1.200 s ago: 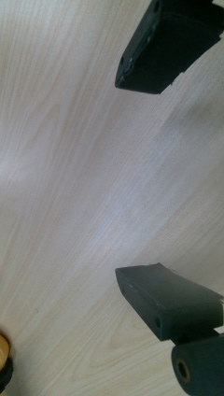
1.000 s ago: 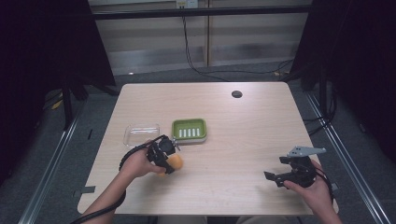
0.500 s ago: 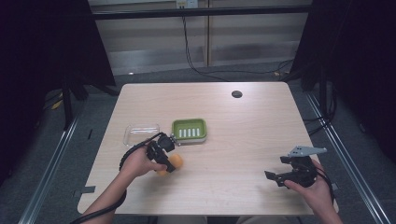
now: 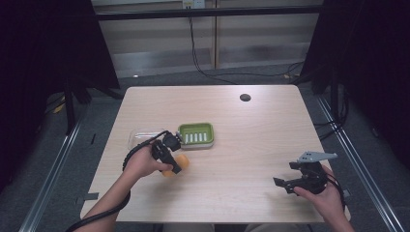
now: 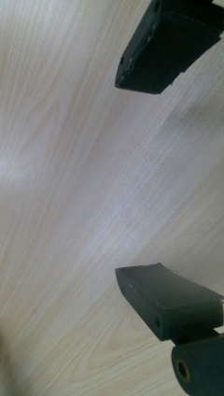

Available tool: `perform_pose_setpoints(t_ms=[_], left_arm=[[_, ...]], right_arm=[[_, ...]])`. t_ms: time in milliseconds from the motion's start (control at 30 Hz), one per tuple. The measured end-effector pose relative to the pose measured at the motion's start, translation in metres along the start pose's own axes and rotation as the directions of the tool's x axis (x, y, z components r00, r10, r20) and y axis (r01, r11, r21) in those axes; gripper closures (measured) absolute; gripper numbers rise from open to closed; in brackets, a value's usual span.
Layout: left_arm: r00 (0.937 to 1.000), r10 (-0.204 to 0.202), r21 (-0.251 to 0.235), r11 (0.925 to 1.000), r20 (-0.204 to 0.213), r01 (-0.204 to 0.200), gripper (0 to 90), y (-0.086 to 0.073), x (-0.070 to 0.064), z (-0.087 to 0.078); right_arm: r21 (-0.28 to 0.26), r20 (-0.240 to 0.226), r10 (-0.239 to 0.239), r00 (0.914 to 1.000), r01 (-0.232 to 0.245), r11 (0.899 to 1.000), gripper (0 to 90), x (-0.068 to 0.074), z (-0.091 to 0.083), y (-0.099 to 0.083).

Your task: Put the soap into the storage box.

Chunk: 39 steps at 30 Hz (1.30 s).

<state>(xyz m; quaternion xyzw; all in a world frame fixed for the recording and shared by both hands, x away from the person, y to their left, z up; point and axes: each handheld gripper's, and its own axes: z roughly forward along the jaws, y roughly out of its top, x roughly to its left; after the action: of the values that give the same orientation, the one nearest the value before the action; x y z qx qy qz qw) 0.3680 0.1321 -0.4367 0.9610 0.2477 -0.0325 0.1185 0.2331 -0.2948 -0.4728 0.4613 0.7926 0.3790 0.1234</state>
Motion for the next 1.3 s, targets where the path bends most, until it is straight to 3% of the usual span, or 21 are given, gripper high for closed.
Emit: perform_pose_setpoints(t_ms=[367,533,800,833,1000,1067,1100,1300], left_arm=[[1.0000,-0.002,-0.004,1.0000,0.002,0.002,49.9,0.009,0.004,-0.008],[0.9999,0.015,-0.008,0.9999,-0.007,-0.015,49.9,0.013,0.005,-0.012],[0.9999,-0.006,-0.005,1.0000,0.008,0.006,49.9,0.020,0.005,-0.018],[1.0000,0.007,-0.007,1.0000,0.005,-0.007,49.9,0.020,0.006,-0.018],[1.0000,-0.003,-0.001,1.0000,0.006,0.003,49.9,0.024,0.006,-0.019],[0.9999,0.016,0.000,0.9999,0.003,-0.016,49.9,0.025,0.008,-0.020],[1.0000,-0.002,-0.010,0.9999,0.010,0.003,49.9,0.026,0.007,-0.020],[0.9998,0.017,0.005,0.9998,0.007,-0.017,49.9,0.031,0.009,-0.024]], right_arm=[[-0.003,-0.008,-0.009,0.9999,0.009,1.000,5.9,0.001,0.000,0.000],[-0.006,-0.019,-0.017,0.9997,0.017,1.000,3.7,0.001,0.000,0.001],[0.005,-0.022,-0.035,0.9991,0.036,0.999,3.3,0.003,0.002,0.000],[0.008,-0.024,-0.033,0.9992,0.034,0.999,3.3,0.003,0.002,0.000],[0.011,-0.028,-0.034,0.9990,0.034,0.999,3.4,0.004,0.002,0.000],[0.012,-0.025,-0.032,0.9992,0.033,0.999,3.4,0.003,0.003,0.000],[0.015,-0.027,-0.034,0.9990,0.035,0.999,3.4,0.003,0.003,0.000],[0.017,-0.027,-0.035,0.9990,0.036,0.999,3.4,0.003,0.004,0.000]])
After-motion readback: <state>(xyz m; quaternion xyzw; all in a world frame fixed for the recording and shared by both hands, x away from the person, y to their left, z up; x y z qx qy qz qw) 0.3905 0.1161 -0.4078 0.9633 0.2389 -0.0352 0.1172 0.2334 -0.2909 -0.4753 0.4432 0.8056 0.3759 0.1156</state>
